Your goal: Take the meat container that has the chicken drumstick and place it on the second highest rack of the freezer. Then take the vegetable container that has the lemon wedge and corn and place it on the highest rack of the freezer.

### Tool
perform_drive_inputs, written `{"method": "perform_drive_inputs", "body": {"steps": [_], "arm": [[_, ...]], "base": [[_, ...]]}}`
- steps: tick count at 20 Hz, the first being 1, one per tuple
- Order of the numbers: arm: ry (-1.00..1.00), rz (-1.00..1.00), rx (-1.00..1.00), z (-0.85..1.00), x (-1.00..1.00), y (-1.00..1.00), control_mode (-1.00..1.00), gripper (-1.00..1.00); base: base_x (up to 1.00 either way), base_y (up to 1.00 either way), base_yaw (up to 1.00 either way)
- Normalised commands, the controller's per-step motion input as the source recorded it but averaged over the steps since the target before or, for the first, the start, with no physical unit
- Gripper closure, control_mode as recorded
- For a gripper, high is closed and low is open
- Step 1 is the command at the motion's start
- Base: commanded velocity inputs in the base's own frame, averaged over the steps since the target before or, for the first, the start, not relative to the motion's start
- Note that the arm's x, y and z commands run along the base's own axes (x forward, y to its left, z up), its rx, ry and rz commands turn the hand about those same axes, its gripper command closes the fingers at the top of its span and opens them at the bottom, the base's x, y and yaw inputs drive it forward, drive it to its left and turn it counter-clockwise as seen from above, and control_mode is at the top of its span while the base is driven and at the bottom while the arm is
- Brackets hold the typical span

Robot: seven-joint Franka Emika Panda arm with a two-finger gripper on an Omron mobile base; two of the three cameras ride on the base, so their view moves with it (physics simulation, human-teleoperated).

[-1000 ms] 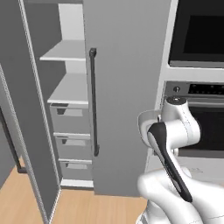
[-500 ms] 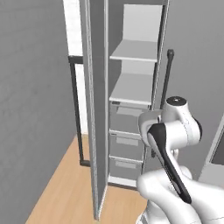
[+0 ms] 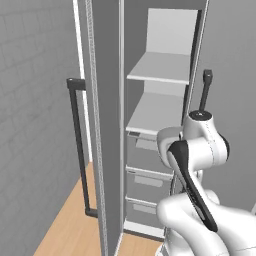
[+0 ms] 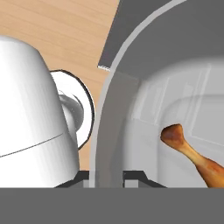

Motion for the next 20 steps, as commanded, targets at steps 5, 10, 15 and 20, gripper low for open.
{"method": "perform_drive_inputs", "body": {"steps": [5,10,15,20], "arm": [[0.00,0.00,0.00,0.00,0.00,0.00,1.00,1.00],[0.00,0.00,0.00,0.00,0.00,0.00,1.00,1.00],[0.00,0.00,0.00,0.00,0.00,0.00,1.00,1.00],[0.00,0.00,0.00,0.00,0.00,0.00,1.00,1.00]], "base": [[0.11,0.11,0.00],[0.07,0.28,0.04],[0.04,0.32,0.14],[0.59,0.01,-0.05]]}}
